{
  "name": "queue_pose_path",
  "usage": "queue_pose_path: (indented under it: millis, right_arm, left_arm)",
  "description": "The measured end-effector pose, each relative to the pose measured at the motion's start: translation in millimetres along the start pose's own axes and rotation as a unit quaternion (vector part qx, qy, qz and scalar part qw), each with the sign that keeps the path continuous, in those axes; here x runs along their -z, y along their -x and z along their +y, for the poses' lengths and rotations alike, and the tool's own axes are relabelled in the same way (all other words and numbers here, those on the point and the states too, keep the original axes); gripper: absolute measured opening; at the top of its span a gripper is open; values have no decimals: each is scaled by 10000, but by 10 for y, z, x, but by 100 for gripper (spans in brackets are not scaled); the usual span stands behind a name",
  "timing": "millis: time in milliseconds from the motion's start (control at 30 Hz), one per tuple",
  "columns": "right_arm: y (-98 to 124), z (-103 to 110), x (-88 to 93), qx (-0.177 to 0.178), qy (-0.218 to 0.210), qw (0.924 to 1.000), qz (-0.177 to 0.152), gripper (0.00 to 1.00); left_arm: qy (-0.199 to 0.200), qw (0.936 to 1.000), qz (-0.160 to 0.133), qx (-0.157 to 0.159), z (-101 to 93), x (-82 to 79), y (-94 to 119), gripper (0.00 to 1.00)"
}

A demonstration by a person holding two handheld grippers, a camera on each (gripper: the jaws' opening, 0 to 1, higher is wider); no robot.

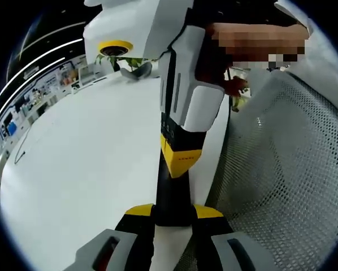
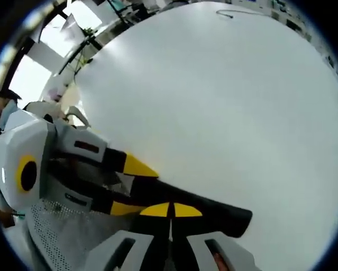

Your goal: Press the specified remote control buttons in sequence, fully releasing each button before pressing the next.

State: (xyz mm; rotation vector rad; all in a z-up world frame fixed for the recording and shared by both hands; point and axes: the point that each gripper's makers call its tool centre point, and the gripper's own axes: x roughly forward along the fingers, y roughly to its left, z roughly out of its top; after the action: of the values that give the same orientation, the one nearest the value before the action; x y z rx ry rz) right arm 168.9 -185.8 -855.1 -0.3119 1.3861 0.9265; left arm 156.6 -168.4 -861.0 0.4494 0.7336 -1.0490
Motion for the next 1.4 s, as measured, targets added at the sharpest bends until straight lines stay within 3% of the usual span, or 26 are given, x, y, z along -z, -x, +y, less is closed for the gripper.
queue_pose_path:
  millis: [1400]
  right_arm:
    - [-9, 4, 10, 253, 441, 9987, -1, 0]
  left_arm:
    - [85, 9999, 77, -82, 0, -3, -5, 25]
